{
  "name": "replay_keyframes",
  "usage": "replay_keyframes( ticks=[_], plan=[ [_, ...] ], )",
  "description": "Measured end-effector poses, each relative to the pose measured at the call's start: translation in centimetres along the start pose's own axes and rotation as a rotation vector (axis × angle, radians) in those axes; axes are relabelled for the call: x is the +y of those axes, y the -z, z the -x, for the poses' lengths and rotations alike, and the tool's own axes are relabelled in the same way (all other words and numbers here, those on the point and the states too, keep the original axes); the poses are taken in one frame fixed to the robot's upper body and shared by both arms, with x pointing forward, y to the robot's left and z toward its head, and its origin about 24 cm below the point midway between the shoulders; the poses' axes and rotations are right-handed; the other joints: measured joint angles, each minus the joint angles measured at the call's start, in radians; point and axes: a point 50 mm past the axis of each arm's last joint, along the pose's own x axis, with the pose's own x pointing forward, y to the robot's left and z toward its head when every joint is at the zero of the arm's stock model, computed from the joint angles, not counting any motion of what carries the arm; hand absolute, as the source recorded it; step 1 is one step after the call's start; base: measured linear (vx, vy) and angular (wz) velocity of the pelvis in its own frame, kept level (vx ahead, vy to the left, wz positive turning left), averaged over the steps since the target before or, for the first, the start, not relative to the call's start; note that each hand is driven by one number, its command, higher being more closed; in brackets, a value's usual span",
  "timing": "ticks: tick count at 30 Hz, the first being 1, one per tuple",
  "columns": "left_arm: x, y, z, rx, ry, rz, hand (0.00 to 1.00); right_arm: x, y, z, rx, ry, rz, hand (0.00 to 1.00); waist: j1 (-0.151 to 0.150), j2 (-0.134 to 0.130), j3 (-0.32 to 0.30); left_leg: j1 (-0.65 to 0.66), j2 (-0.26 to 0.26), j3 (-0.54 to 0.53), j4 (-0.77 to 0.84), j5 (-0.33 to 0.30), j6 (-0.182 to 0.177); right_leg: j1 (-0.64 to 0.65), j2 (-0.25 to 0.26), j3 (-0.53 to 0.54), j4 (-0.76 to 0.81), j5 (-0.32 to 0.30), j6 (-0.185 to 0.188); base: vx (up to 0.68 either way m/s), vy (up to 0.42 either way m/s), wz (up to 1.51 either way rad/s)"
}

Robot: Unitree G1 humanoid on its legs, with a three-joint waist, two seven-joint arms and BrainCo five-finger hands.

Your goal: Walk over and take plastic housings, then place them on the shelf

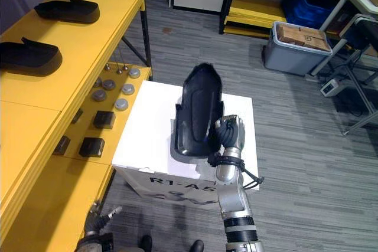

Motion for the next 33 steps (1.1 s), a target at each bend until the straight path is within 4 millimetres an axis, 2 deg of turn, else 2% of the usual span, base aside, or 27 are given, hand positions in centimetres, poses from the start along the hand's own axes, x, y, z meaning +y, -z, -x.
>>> replay_keyframes(
  ticks=[3, 4, 6, 7, 9, 12, 15, 18, 22, 25, 26, 33],
  plan=[
    [0.4, -4.7, 0.3, -0.209, -0.044, 0.085, 0.00, -0.7, -1.3, 0.2, -0.065, 0.033, -0.028, 1.00, 0.002, 0.002, -0.015, -0.002, -0.001, 0.000, 0.004, 0.000, 0.000, 0.000, -0.001, 0.000, 0.000, 0.000, 0.000, 0.00, 0.000, 0.00],
    [0.4, -5.5, 0.4, -0.246, -0.050, 0.098, 0.00, -0.8, -1.4, 0.2, -0.075, 0.035, -0.032, 1.00, 0.001, 0.003, -0.019, -0.002, -0.001, 0.000, 0.004, 0.000, 0.000, 0.000, -0.001, 0.000, 0.000, 0.000, 0.000, 0.00, 0.000, 0.00],
    [0.3, -8.6, 1.1, -0.384, -0.049, 0.152, 0.00, -0.4, -2.1, 0.4, -0.107, 0.021, -0.045, 1.00, -0.005, 0.010, -0.038, -0.002, -0.002, 0.000, 0.006, 0.000, 0.000, 0.001, -0.001, 0.000, 0.000, 0.000, 0.000, 0.00, 0.000, 0.00],
    [0.2, -9.3, 1.3, -0.417, -0.043, 0.170, 0.00, -0.3, -2.3, 0.5, -0.113, 0.016, -0.048, 1.00, -0.005, 0.012, -0.040, -0.002, -0.002, 0.000, 0.007, 0.000, 0.000, 0.002, -0.001, 0.000, 0.000, 0.000, 0.000, 0.00, 0.000, 0.00],
    [-0.9, -12.0, 2.2, -0.533, 0.009, 0.246, 0.00, 0.0, -3.3, 0.7, -0.152, 0.002, -0.065, 1.00, -0.010, 0.023, -0.048, -0.002, -0.001, 0.000, 0.010, 0.000, 0.000, 0.004, -0.001, 0.000, 0.000, 0.000, 0.000, 0.00, 0.000, 0.00],
    [-2.7, -14.3, 3.4, -0.629, 0.109, 0.313, 0.00, 1.0, -4.6, 1.3, -0.204, -0.049, -0.089, 1.00, -0.024, 0.034, -0.057, 0.003, 0.000, 0.001, 0.011, 0.000, 0.000, 0.008, 0.001, 0.001, 0.000, 0.001, -0.002, 0.00, 0.000, 0.00],
    [-5.2, -15.8, 4.3, -0.681, 0.236, 0.352, 0.00, 2.1, -5.7, 2.0, -0.256, -0.108, -0.114, 1.00, -0.029, 0.037, -0.072, 0.004, 0.004, 0.006, 0.011, 0.000, 0.000, 0.007, 0.005, 0.005, -0.001, 0.003, -0.004, 0.00, 0.014, -0.04],
    [-6.8, -16.7, 5.0, -0.718, 0.336, 0.349, 0.00, 2.9, -6.4, 2.6, -0.293, -0.159, -0.129, 1.00, -0.032, 0.038, -0.079, 0.004, 0.008, 0.014, 0.011, 0.000, 0.000, 0.004, 0.011, 0.011, -0.002, 0.005, -0.007, 0.00, 0.009, -0.08],
    [-7.9, -17.0, 5.3, -0.712, 0.435, 0.375, 0.00, 4.0, -7.6, 3.1, -0.352, -0.219, -0.127, 1.00, -0.047, 0.039, -0.084, 0.008, 0.014, 0.030, 0.012, 0.000, 0.000, -0.001, 0.018, 0.029, -0.002, 0.009, -0.012, 0.00, 0.010, -0.13],
    [-8.6, -16.9, 4.9, -0.666, 0.474, 0.424, 0.00, 4.0, -7.8, 3.0, -0.377, -0.232, -0.109, 1.00, -0.049, 0.044, -0.092, 0.007, 0.016, 0.038, 0.012, 0.000, 0.000, -0.006, 0.023, 0.036, -0.003, 0.012, -0.016, -0.01, 0.015, -0.07],
    [-8.6, -16.9, 4.9, -0.656, 0.478, 0.432, 1.00, 4.0, -7.8, 3.0, -0.384, -0.235, -0.105, 1.00, -0.049, 0.046, -0.094, 0.007, 0.016, 0.041, 0.012, 0.000, 0.000, -0.007, 0.024, 0.039, -0.003, 0.014, -0.018, -0.01, 0.019, -0.15],
    [-8.7, -16.2, 3.9, -0.570, 0.488, 0.504, 1.00, 3.8, -7.8, 3.0, -0.432, -0.256, -0.047, 1.00, -0.054, 0.061, -0.115, 0.006, 0.019, 0.061, 0.015, 0.000, 0.000, -0.017, 0.029, 0.060, -0.004, 0.022, -0.024, -0.01, 0.013, -0.08]
  ],
)
